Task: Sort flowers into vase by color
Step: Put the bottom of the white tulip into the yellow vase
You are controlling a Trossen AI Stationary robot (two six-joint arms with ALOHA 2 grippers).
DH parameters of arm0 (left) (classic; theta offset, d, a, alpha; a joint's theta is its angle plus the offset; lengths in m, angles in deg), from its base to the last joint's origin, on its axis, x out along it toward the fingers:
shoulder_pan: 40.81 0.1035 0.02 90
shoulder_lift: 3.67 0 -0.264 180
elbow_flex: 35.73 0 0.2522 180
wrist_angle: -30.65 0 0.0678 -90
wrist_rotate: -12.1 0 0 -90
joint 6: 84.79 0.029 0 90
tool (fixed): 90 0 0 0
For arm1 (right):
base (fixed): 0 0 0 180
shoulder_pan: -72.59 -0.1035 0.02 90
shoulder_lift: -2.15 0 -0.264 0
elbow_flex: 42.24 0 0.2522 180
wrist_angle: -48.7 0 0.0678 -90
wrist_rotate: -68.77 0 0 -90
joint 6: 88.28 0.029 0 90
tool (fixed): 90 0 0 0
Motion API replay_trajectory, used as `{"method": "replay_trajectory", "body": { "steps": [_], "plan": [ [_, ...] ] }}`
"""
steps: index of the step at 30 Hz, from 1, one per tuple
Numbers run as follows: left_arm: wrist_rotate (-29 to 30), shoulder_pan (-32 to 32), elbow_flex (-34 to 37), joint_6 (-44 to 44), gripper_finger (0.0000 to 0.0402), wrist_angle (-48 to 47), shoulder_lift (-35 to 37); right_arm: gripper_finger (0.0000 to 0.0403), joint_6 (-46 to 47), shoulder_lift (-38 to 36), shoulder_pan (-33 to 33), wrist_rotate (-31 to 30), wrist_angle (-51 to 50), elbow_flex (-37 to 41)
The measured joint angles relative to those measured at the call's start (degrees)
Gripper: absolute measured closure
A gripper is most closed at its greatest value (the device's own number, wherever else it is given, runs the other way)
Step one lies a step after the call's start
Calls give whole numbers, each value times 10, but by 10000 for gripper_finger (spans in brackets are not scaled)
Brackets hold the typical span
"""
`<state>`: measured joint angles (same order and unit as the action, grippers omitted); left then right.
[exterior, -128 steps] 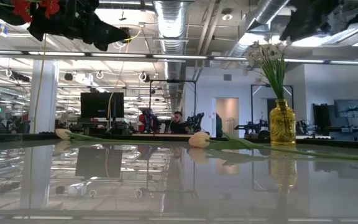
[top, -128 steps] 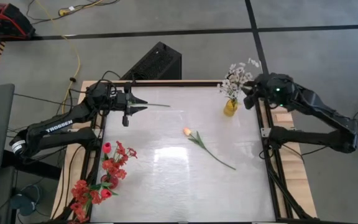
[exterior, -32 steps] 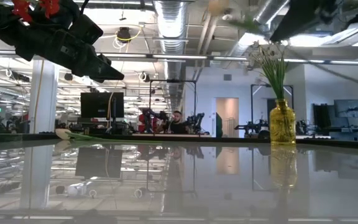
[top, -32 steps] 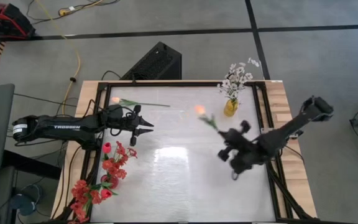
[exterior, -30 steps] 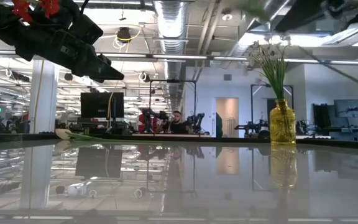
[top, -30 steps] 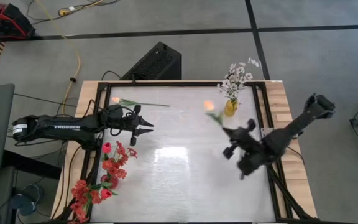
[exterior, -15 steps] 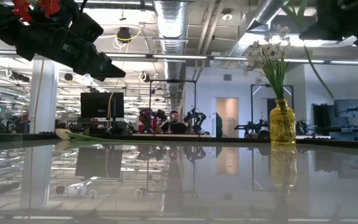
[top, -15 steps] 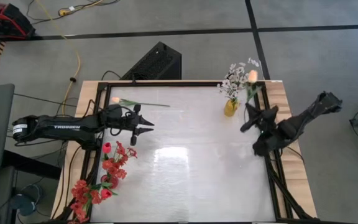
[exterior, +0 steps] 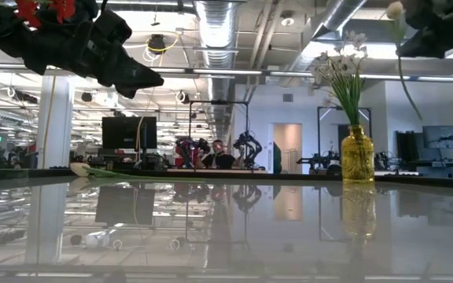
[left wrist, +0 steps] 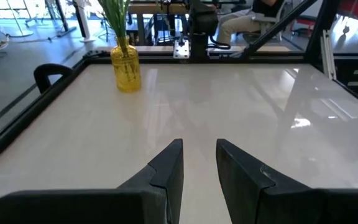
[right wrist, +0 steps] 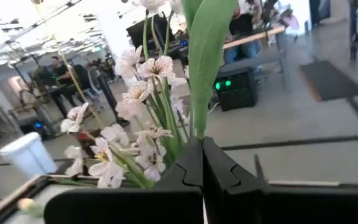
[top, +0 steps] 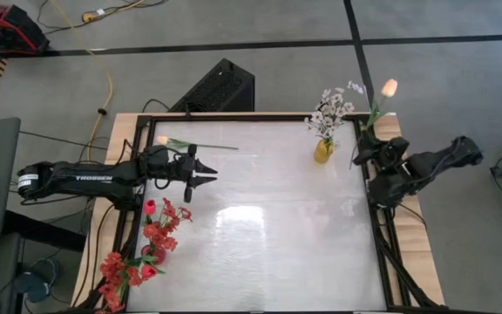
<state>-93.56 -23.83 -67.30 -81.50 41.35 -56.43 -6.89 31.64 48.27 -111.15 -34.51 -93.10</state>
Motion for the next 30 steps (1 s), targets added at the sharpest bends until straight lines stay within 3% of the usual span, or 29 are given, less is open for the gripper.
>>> {"method": "replay_trajectory", "body": {
  "steps": [12, 19, 24, 30],
  "plan": [
    [0, 0, -1, -21, 317, -1, 0, 387, -7, -158, -10, 140, 16, 4],
    [0, 0, -1, -12, 317, 0, 0, 387, -111, -169, -30, 95, 225, 77],
    [0, 0, -1, -5, 317, 10, 0, 387, -27, -168, -8, 13, 228, 114],
    [0, 0, -1, 7, 317, 20, 0, 387, 12, -151, 62, 0, 262, 138]
  ]
}}
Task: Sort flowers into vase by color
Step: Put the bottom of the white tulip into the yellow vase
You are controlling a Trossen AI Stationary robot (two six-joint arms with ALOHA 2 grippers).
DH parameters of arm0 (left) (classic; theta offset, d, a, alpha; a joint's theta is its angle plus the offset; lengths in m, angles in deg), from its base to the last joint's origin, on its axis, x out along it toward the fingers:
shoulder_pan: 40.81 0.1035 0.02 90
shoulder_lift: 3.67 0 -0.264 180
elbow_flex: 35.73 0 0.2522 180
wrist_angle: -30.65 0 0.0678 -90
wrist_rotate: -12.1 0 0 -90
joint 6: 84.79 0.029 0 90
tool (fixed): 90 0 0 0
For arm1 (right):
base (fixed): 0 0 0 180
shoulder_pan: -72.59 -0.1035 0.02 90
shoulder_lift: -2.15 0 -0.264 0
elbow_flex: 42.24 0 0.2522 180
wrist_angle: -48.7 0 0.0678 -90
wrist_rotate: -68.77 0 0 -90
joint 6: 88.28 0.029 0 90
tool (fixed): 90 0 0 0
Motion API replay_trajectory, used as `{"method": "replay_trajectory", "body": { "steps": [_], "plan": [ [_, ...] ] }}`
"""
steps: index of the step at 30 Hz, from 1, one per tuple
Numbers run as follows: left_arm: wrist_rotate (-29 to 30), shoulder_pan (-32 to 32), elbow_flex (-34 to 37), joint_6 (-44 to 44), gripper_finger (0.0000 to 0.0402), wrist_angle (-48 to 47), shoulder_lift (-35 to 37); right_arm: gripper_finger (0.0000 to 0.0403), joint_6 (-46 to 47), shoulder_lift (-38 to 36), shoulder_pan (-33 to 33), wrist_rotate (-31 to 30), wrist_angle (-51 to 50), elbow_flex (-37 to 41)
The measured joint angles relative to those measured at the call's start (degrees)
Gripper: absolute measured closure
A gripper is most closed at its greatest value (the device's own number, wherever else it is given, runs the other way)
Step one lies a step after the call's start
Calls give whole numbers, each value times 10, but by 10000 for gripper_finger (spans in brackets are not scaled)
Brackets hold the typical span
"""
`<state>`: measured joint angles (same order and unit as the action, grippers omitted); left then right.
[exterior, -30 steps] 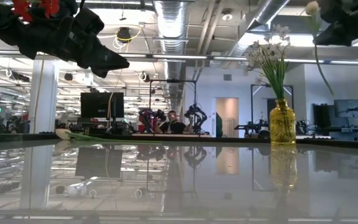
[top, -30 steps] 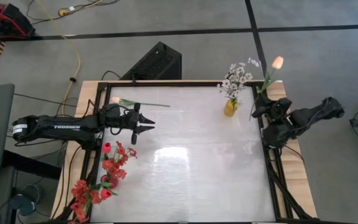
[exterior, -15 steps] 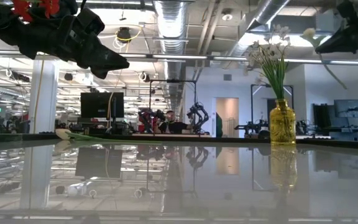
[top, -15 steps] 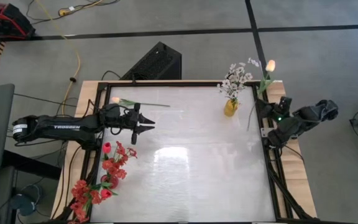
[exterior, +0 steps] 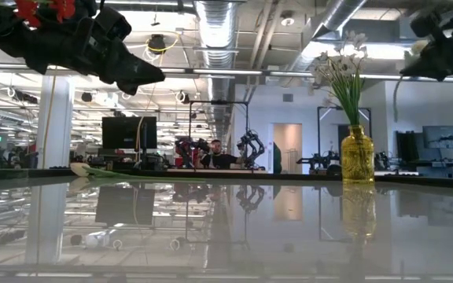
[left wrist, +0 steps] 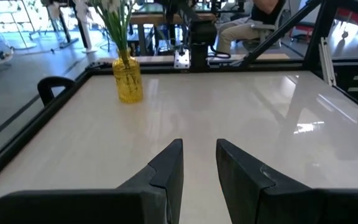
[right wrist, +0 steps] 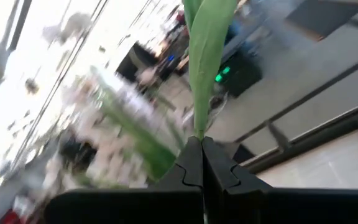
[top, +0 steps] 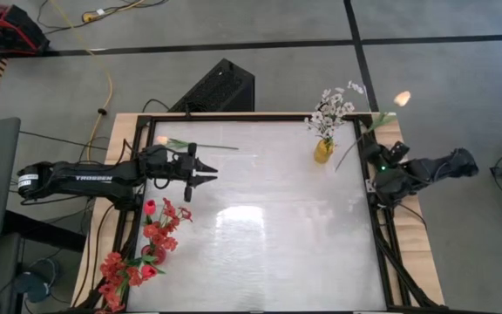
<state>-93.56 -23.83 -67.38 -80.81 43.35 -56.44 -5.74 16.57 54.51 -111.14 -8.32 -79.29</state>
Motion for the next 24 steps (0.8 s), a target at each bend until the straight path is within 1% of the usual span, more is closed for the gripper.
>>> {"method": "replay_trajectory", "body": {
  "steps": [3, 8, 11, 13, 15, 21, 24],
  "plan": [
    [0, 0, 0, 0, 317, 9, 0, 387, -9, 13, 55, 0, 46, 4],
    [0, 0, 0, 1, 317, 11, 0, 387, -78, 31, 129, -1, 138, 4],
    [0, 0, 0, 9, 317, 14, 0, 387, -146, 47, 157, -2, 214, 4],
    [0, 0, 0, 13, 317, 17, 0, 387, -200, 61, 179, 14, 267, 4],
    [0, 0, 0, 14, 317, 17, 0, 387, -249, 73, 208, 49, 309, 4],
    [0, 0, 0, 14, 317, 16, 0, 387, -417, 102, 344, 205, 463, 4],
    [0, 0, 0, 14, 317, 9, 0, 387, -449, 111, 405, 289, 507, 3]
  ]
}}
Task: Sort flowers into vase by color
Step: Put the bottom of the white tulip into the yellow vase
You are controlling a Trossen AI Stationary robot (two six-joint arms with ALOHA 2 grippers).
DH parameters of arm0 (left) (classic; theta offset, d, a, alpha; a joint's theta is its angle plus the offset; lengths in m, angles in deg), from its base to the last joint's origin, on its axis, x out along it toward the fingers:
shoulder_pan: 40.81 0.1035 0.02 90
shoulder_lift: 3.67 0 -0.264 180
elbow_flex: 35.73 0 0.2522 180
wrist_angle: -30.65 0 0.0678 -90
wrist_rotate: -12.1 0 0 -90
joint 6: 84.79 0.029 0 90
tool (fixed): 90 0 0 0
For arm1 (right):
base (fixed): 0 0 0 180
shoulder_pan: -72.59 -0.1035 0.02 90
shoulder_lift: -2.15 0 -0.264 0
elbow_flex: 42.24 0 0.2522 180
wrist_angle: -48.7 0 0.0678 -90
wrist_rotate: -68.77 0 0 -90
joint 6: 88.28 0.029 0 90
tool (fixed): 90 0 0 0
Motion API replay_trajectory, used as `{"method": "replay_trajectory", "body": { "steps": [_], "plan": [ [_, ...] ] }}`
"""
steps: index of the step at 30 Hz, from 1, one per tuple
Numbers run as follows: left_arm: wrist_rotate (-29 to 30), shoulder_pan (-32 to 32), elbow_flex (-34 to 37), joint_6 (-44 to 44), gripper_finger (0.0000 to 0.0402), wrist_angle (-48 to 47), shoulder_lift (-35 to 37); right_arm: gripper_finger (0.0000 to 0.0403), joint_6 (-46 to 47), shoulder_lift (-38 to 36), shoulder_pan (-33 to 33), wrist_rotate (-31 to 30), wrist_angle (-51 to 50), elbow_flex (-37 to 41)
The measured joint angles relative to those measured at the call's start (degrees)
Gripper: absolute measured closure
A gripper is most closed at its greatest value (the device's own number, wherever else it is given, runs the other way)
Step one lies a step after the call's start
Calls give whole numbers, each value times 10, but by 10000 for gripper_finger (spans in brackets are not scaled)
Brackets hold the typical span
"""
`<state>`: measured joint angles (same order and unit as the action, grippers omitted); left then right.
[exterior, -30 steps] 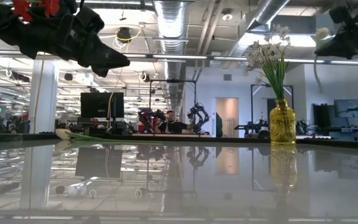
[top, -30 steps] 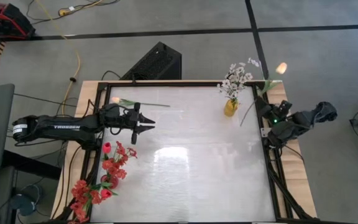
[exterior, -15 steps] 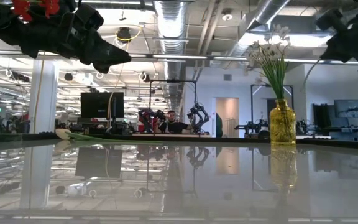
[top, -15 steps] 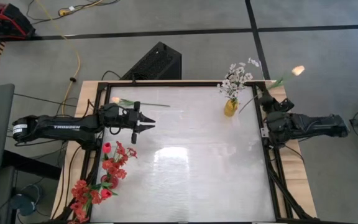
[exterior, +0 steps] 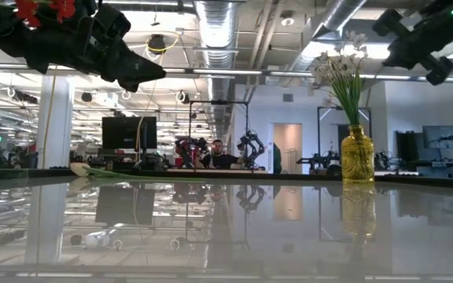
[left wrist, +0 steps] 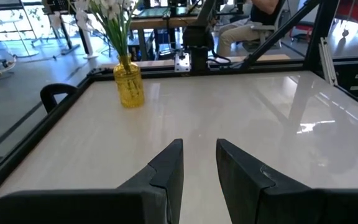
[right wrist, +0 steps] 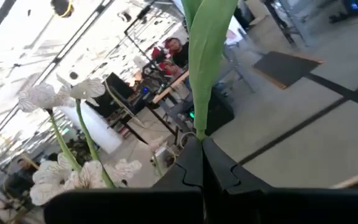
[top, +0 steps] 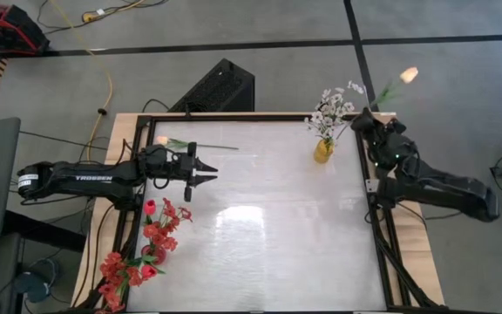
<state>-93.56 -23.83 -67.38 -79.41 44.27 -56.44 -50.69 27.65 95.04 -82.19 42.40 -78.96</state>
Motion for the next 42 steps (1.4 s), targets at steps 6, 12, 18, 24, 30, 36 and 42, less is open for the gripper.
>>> {"method": "replay_trajectory", "body": {
  "steps": [6, 12, 18, 24, 30, 36, 42],
  "plan": [
    [0, 0, 0, 9, 317, -11, 0, 387, 22, 38, 57, 61, 24, 17],
    [0, 0, 0, 0, 317, -12, 0, 387, -25, 61, 62, 63, 144, 66],
    [0, 0, 0, -1, 317, -19, 0, 387, -91, 60, 62, 68, 219, 96],
    [0, 0, 0, -5, 317, -19, 0, 387, -127, 59, 61, 76, 233, 96],
    [0, 0, 0, -7, 317, -20, 0, 387, -150, 59, 58, 94, 234, 96],
    [0, 0, 0, -5, 317, -22, 0, 387, -175, 59, 32, 101, 233, 96],
    [0, 0, 0, -7, 317, -23, 0, 387, -211, 59, 0, 102, 229, 96]
  ]
}}
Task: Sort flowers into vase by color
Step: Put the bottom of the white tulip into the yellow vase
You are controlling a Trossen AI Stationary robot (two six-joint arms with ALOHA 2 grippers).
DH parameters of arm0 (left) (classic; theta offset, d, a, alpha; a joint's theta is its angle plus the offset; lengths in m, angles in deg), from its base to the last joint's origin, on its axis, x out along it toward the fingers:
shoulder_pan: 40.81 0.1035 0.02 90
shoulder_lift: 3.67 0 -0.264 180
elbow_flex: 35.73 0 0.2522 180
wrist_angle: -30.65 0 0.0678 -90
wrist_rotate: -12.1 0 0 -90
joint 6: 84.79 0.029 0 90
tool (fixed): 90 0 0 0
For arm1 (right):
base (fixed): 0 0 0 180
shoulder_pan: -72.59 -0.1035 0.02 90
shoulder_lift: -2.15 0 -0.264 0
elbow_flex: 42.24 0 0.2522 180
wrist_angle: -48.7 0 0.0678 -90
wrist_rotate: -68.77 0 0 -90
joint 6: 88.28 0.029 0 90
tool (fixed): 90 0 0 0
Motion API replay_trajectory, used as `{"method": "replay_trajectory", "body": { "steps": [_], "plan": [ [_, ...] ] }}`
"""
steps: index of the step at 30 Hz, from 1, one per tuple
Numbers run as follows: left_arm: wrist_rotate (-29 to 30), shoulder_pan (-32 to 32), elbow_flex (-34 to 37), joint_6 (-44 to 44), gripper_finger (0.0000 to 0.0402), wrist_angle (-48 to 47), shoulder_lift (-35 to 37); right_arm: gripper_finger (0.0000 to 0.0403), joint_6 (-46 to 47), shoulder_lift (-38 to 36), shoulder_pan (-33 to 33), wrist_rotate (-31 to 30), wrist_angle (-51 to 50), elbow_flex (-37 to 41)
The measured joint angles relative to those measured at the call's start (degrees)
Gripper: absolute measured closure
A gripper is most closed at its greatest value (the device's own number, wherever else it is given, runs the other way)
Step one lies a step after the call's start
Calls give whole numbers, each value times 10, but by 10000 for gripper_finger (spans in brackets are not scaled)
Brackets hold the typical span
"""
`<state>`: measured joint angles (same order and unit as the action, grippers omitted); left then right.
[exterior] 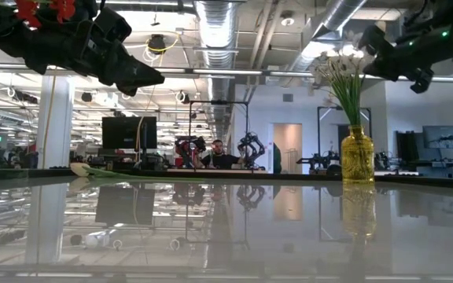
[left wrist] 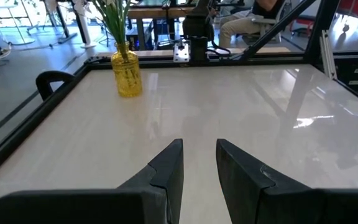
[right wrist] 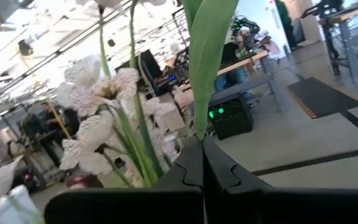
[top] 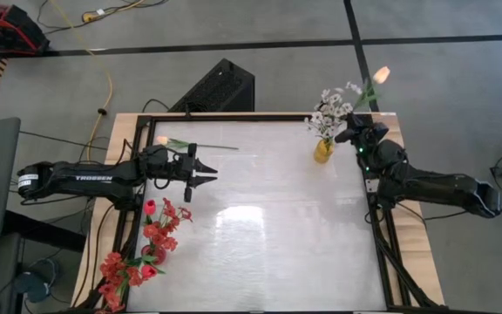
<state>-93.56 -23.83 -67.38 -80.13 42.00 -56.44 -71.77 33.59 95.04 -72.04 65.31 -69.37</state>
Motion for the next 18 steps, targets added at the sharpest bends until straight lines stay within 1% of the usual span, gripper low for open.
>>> {"method": "replay_trajectory", "body": {
  "steps": [6, 14, 18],
  "plan": [
    [0, 0, 0, -5, 317, 0, 0, 387, -19, 0, -23, -1, -8, 0],
    [0, 0, 0, -14, 317, -2, 0, 386, -20, 0, -26, -1, -92, 0],
    [0, 0, 0, -15, 317, -3, 0, 386, -19, 0, -28, -1, -117, 0]
  ]
}}
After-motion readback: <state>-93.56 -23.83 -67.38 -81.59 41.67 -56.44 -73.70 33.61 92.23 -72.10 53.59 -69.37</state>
